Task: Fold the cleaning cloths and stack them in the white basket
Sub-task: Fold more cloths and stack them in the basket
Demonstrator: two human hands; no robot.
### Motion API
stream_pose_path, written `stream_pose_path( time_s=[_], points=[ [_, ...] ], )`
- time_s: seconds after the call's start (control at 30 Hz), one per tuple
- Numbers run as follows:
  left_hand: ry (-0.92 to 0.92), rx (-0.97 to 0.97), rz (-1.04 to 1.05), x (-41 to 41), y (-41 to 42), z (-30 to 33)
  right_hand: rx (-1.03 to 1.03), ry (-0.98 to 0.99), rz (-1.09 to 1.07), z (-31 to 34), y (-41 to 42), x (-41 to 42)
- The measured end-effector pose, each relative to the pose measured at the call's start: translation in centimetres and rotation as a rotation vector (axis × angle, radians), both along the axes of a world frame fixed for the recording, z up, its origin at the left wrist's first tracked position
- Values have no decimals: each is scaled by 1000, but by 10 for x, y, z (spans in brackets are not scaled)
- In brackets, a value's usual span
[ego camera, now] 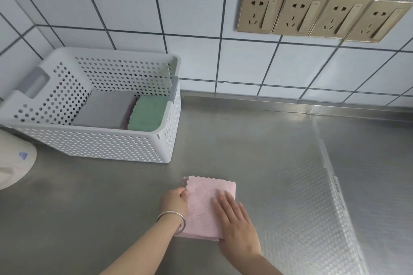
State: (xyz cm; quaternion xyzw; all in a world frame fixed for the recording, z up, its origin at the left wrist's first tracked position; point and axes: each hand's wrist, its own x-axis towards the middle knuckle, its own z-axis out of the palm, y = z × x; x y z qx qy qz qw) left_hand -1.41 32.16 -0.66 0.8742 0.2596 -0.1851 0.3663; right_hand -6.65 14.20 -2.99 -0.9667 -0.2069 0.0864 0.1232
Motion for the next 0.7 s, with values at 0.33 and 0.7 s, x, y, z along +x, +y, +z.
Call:
stream_pose_path(
  time_s=[0.33, 0.7],
  points=[
    [-12, 138, 11, -6, 5, -5, -41, 34, 37, -11, 3, -4],
    [-79, 117, 46, -8, 11, -9, -68, 84, 49, -12, 9, -6]
  ],
)
